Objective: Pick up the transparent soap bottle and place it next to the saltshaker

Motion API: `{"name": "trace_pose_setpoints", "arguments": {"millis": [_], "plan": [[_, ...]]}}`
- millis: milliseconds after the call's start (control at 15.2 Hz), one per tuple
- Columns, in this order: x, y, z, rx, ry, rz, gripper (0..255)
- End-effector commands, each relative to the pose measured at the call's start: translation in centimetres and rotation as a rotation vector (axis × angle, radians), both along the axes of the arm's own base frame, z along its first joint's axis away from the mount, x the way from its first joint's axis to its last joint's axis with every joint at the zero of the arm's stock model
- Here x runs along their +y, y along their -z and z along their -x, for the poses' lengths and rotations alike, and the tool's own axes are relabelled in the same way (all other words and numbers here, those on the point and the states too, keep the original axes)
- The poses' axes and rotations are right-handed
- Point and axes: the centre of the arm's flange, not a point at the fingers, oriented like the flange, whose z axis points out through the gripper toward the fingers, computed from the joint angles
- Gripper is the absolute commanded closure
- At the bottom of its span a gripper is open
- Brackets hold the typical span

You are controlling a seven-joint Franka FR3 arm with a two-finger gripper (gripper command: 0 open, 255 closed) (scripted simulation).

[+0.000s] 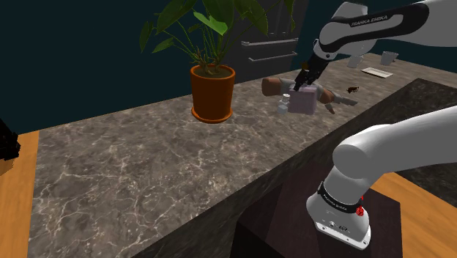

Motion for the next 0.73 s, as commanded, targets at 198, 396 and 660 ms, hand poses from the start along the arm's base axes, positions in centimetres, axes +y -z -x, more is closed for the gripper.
{"name": "trace_pose_setpoints", "arguments": {"millis": [198,396,660], "plan": [[0.3,-4.2,1.1,0.001,0.000,-0.001,0],[0.3,-4.2,1.1,0.001,0.000,-0.001,0],[0.3,-4.2,1.1,0.001,0.000,-0.001,0]]}}
